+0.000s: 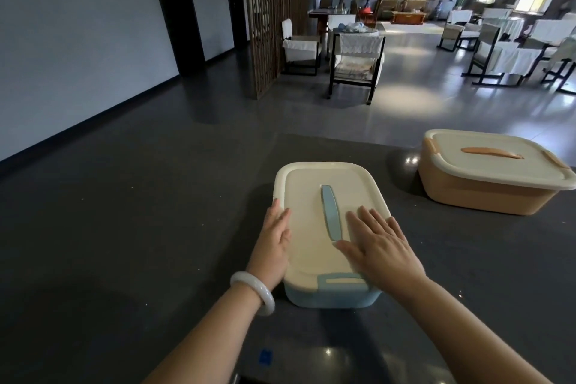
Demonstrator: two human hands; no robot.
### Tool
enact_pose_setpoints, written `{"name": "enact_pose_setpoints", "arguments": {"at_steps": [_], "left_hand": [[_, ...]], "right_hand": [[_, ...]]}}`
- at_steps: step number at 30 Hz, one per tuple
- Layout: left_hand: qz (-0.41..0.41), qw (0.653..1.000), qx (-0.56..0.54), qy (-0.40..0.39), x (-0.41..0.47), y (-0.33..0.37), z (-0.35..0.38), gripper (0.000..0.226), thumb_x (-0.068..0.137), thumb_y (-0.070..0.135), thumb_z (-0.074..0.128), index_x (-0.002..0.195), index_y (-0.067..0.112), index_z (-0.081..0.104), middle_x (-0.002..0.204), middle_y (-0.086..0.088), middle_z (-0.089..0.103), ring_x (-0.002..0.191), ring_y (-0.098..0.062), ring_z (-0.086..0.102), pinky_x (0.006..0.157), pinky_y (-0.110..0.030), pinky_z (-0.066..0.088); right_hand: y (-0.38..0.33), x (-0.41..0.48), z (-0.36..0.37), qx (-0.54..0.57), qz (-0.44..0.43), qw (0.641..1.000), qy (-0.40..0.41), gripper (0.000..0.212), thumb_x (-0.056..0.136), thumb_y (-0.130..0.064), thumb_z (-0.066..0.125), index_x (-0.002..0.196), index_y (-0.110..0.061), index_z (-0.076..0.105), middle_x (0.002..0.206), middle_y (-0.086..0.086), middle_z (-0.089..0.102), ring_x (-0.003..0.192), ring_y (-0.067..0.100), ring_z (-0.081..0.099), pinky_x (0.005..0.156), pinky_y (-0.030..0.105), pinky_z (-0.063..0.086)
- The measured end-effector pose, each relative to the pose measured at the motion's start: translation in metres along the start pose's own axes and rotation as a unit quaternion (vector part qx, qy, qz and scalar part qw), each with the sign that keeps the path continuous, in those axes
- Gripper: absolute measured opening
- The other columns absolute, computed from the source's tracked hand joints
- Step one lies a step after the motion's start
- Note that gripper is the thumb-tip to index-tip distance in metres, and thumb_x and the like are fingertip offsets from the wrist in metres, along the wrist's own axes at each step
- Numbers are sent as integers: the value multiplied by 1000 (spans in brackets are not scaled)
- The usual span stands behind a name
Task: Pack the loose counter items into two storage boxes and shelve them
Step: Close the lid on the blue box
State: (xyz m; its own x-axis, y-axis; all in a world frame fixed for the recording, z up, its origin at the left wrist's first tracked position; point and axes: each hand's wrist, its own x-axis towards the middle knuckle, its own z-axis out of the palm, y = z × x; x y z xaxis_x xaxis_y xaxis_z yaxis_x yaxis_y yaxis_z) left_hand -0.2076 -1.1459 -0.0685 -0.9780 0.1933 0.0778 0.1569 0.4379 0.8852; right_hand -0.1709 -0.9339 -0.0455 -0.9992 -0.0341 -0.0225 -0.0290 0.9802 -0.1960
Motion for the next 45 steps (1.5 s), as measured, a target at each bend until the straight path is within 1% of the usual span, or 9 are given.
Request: {"name": "enact_pose_setpoints", "arguments": {"at_steps": [4,7,15,19,26,32,36,40,45], "left_hand": [[-23,998,50,26,-44,17,23,55,105,22,34,156,24,12,158,17,-20,145,-4,-20,122,-28,2],[-45,978,204,14,-52,20,17,64,102,42,38,156,22,9,161,8,-19,147,-11,-21,123,-37,0],[-9,937,349,0,73,14,-49,78,95,56,47,155,16,17,164,-1,5,151,-20,-1,120,-41,10],[-32,956,283,-74,93,5,-48,74,96,51,48,155,19,17,163,2,11,149,-20,12,120,-41,19],[-36,968,245,46,36,-3,-40,76,91,54,55,152,17,27,153,1,26,140,-19,23,116,-35,27],[-63,921,366,119,-32,15,-23,77,92,66,37,148,15,24,142,-1,27,123,-17,29,106,-28,31],[-78,902,416,91,-53,29,-30,62,93,69,26,132,21,35,127,2,32,113,-14,33,99,-27,34],[-85,957,236,149,-35,17,-55,27,96,50,45,100,24,45,104,5,44,99,-14,46,83,-23,34],[-258,953,-155,39,6,-17,-69,46,92,50,58,107,8,69,99,-9,73,93,-27,69,90,-42,53]], "right_hand": [[29,6,-15,-29,-104,993,-41,77,84,-79,14,151,-43,2,160,-14,-5,145,2,-12,120,32,-9],[39,11,-27,-10,-141,986,-89,77,81,-80,17,150,-46,4,160,-17,-4,144,-1,-13,119,30,-9],[-4,12,-9,-24,6,999,-43,83,82,-81,9,152,-37,-1,162,-6,-8,147,19,-16,119,49,-7],[-1,10,-10,-27,4,999,-42,85,80,-83,4,152,-39,-5,161,-8,-12,147,18,-18,119,47,-8],[32,22,-21,-48,-110,989,-85,80,80,-85,11,149,-48,-6,158,-17,-14,144,5,-22,120,42,-9],[31,36,-38,-30,-159,977,-141,94,66,-91,5,150,-48,9,159,-20,-6,142,-2,-21,120,41,-10],[-23,26,-31,28,-113,991,-66,86,75,-76,8,152,-39,13,160,-14,-4,147,6,-13,120,39,-8],[-73,34,-5,51,-94,994,-24,84,77,-76,6,152,-40,8,161,-11,-5,147,10,-15,119,43,-10],[-86,37,17,11,-70,997,5,74,86,-72,7,153,-40,2,161,-11,-6,148,13,-14,120,43,-9]]}}
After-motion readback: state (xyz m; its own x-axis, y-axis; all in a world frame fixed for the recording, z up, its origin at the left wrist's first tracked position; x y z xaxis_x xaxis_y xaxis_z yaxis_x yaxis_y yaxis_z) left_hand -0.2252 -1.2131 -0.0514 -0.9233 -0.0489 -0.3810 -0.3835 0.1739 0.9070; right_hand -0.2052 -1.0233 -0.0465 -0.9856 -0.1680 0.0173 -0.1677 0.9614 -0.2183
